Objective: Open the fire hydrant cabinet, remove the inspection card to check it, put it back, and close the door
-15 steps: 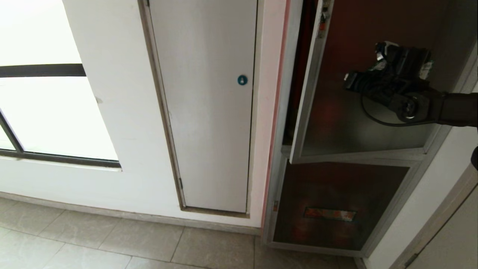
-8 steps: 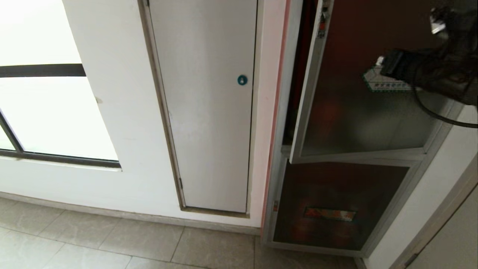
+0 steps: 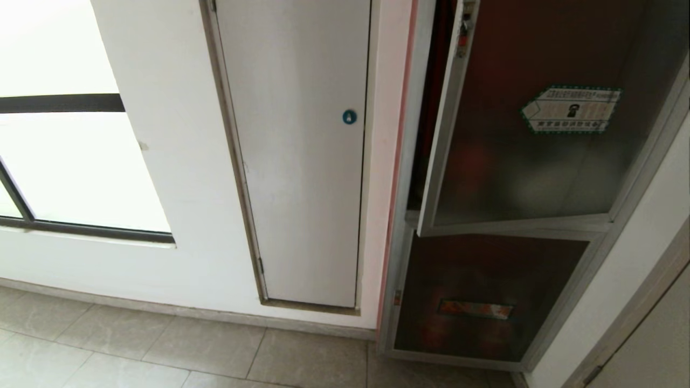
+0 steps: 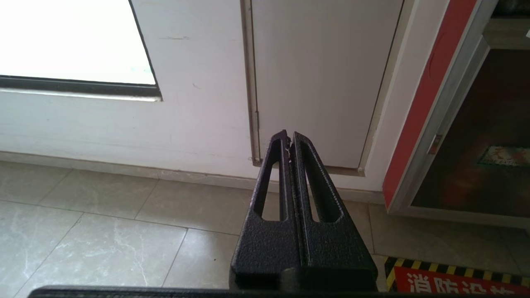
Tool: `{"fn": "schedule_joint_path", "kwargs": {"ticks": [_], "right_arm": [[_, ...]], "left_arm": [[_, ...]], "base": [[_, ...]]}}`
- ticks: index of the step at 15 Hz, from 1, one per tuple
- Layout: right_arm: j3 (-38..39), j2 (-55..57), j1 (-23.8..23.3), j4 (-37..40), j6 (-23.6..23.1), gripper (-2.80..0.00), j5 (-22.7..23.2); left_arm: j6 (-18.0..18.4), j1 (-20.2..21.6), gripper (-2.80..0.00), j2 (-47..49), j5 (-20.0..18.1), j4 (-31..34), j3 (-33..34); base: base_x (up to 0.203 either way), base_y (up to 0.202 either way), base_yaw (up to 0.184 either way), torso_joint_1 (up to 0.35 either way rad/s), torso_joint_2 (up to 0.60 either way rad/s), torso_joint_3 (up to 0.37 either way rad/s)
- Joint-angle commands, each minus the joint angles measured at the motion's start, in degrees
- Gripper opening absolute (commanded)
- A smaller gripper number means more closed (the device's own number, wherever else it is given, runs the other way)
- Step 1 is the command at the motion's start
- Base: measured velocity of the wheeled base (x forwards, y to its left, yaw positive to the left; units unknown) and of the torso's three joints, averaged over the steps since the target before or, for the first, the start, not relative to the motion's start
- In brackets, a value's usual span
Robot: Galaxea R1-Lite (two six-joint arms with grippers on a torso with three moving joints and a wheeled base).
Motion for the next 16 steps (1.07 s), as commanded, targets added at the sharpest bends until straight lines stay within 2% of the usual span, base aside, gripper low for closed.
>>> {"fn": "schedule_joint_path", "kwargs": {"ticks": [1, 4, 6, 12, 16], "right_arm": [[2.4, -15.0, 0.1, 5.9, -0.1, -2.80, 0.7], [10.1, -27.6, 0.1, 13.0, -3.3, -2.80, 3.1], [16.6, -33.4, 0.1, 14.8, -6.0, -2.80, 4.5], [30.3, -43.6, 0.2, 15.2, -7.4, -2.80, 5.2], [37.7, -47.3, 0.2, 13.5, -10.3, -2.80, 4.1]], "left_arm": [[0.0, 0.0, -2.80, 0.0, 0.0, 0.0, 0.1], [0.0, 0.0, -2.80, 0.1, 0.0, 0.0, 0.1], [0.0, 0.0, -2.80, 0.0, 0.0, 0.0, 0.1], [0.0, 0.0, -2.80, 0.1, 0.0, 0.0, 0.1], [0.0, 0.0, -2.80, 0.1, 0.0, -0.1, 0.1]], "base": [[0.000, 0.000, 0.000, 0.000, 0.00, 0.000], [0.000, 0.000, 0.000, 0.000, 0.00, 0.000], [0.000, 0.000, 0.000, 0.000, 0.00, 0.000], [0.000, 0.000, 0.000, 0.000, 0.00, 0.000], [0.000, 0.000, 0.000, 0.000, 0.00, 0.000]]}}
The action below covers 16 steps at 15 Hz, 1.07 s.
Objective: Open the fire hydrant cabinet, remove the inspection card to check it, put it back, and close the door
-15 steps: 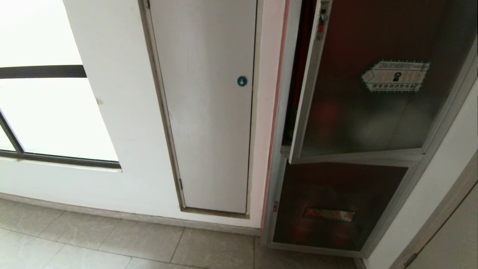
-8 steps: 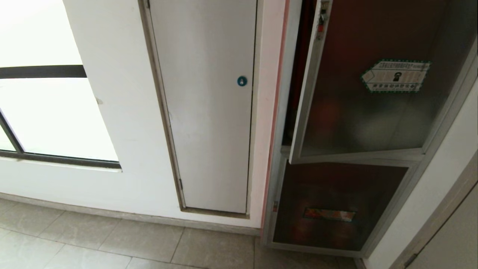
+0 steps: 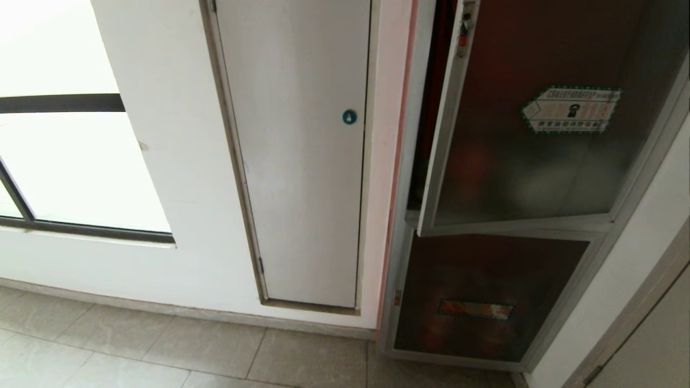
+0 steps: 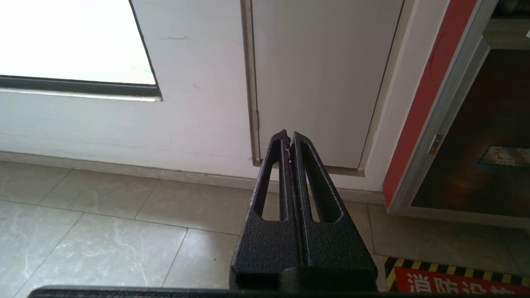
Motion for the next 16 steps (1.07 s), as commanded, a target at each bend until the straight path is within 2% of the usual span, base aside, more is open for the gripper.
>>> {"fn": "schedule_joint_path", "kwargs": {"ticks": [1, 4, 7, 9, 12, 16], "right_arm": [[3.0, -1.3, 0.0, -0.6, -0.4, -2.80, -0.6], [12.1, -1.3, 0.0, -4.9, -5.3, -2.80, -4.0], [23.2, -1.3, 0.0, -16.9, -7.3, -2.80, -6.2], [27.1, -1.3, 0.0, -21.6, -7.3, -2.80, -8.3], [27.1, -1.3, 0.0, -17.6, -7.0, -2.80, -12.1], [27.0, -1.3, 0.0, -16.2, -6.9, -2.80, -12.7]], "left_arm": [[0.0, 0.0, -2.80, 0.1, 0.0, 0.0, 0.1], [0.0, 0.0, -2.80, 0.1, 0.0, 0.0, 0.1], [0.0, 0.0, -2.80, 0.1, 0.0, 0.0, 0.1], [0.0, 0.0, -2.80, 0.1, 0.0, 0.0, 0.1], [0.0, 0.0, -2.80, 0.0, 0.0, -0.1, 0.1], [0.0, 0.0, -2.80, 0.1, 0.0, 0.0, 0.1]], "base": [[0.000, 0.000, 0.000, 0.000, 0.00, 0.000], [0.000, 0.000, 0.000, 0.000, 0.00, 0.000], [0.000, 0.000, 0.000, 0.000, 0.00, 0.000], [0.000, 0.000, 0.000, 0.000, 0.00, 0.000], [0.000, 0.000, 0.000, 0.000, 0.00, 0.000], [0.000, 0.000, 0.000, 0.000, 0.00, 0.000]]}}
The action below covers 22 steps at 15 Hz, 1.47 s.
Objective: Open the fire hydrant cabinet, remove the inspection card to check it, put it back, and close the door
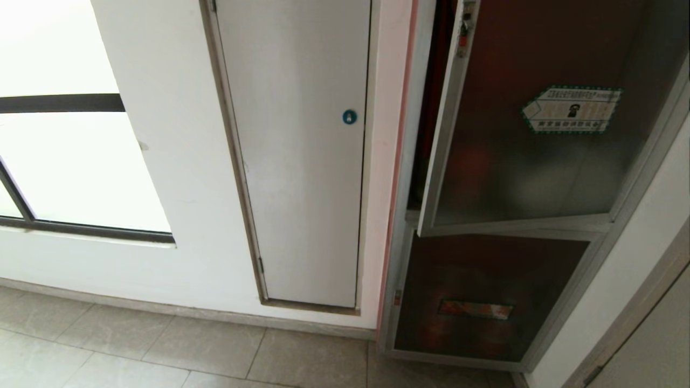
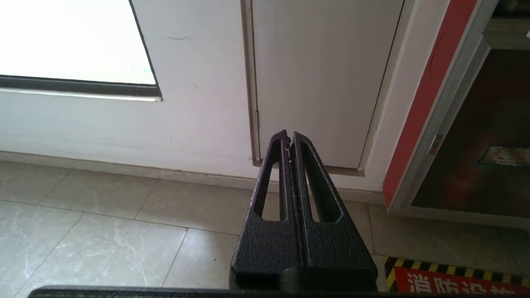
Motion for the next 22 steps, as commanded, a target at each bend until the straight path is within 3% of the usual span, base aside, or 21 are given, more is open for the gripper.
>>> {"fn": "schedule_joint_path", "kwargs": {"ticks": [1, 4, 22], "right_arm": [[0.1, 0.1, 0.0, 0.2, 0.1, -2.80, 0.3], [-0.7, 0.1, 0.0, 6.4, 3.0, -2.80, 2.2], [-0.6, 0.1, 0.0, 5.9, 3.9, -2.80, 2.1]], "left_arm": [[0.0, 0.0, -2.80, 0.1, 0.0, 0.0, 0.1], [0.0, 0.0, -2.80, 0.1, 0.0, 0.0, 0.1], [0.0, 0.0, -2.80, 0.1, 0.0, 0.0, 0.1]], "base": [[0.000, 0.000, 0.000, 0.000, 0.00, 0.000], [0.000, 0.000, 0.000, 0.000, 0.00, 0.000], [0.000, 0.000, 0.000, 0.000, 0.00, 0.000]]}}
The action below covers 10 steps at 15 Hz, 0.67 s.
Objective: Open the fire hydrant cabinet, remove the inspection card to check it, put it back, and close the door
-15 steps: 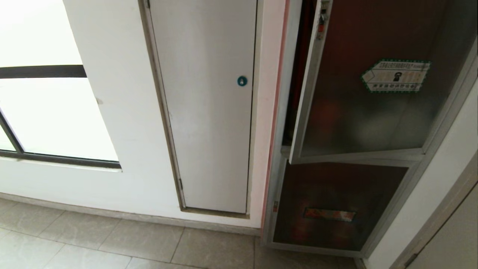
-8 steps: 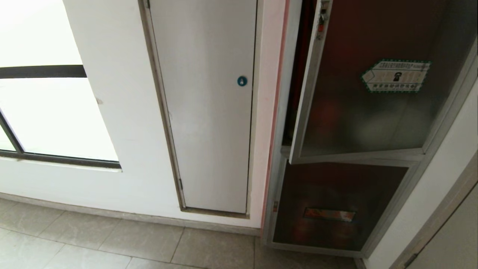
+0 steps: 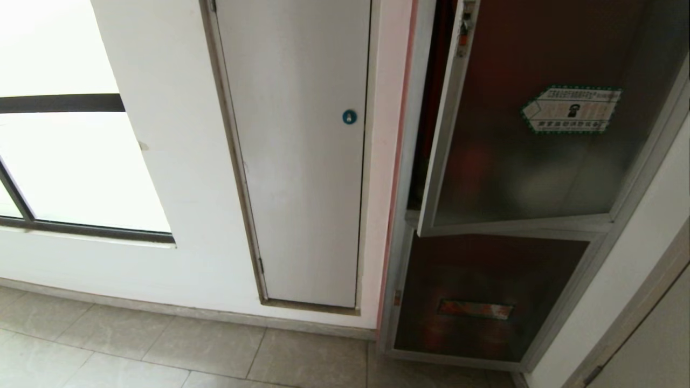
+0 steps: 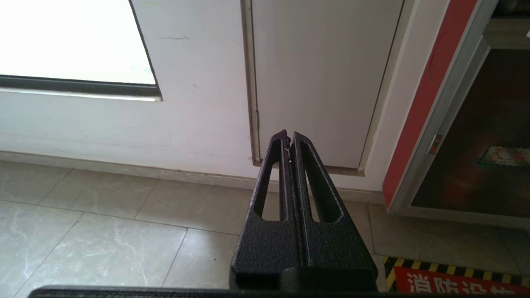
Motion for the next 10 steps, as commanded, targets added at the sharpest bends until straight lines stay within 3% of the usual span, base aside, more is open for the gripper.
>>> {"fn": "schedule_joint_path", "kwargs": {"ticks": [1, 4, 10], "right_arm": [[0.0, 0.1, 0.0, 0.0, 0.0, -2.80, 0.0], [0.0, 0.1, 0.0, 0.0, 0.0, -2.80, 0.0], [0.0, 0.1, 0.0, 0.0, 0.0, -2.80, 0.0]], "left_arm": [[0.0, 0.0, -2.80, 0.1, 0.0, 0.0, 0.1], [0.2, 0.0, -2.80, 0.1, 0.0, 0.0, 0.1], [0.2, 0.0, -2.80, 0.1, -0.1, 0.0, 0.1]], "base": [[0.000, 0.000, 0.000, 0.000, 0.00, 0.000], [0.023, 0.000, 0.000, 0.001, 0.00, -0.001], [0.190, 0.000, 0.001, 0.006, 0.00, 0.002]]}}
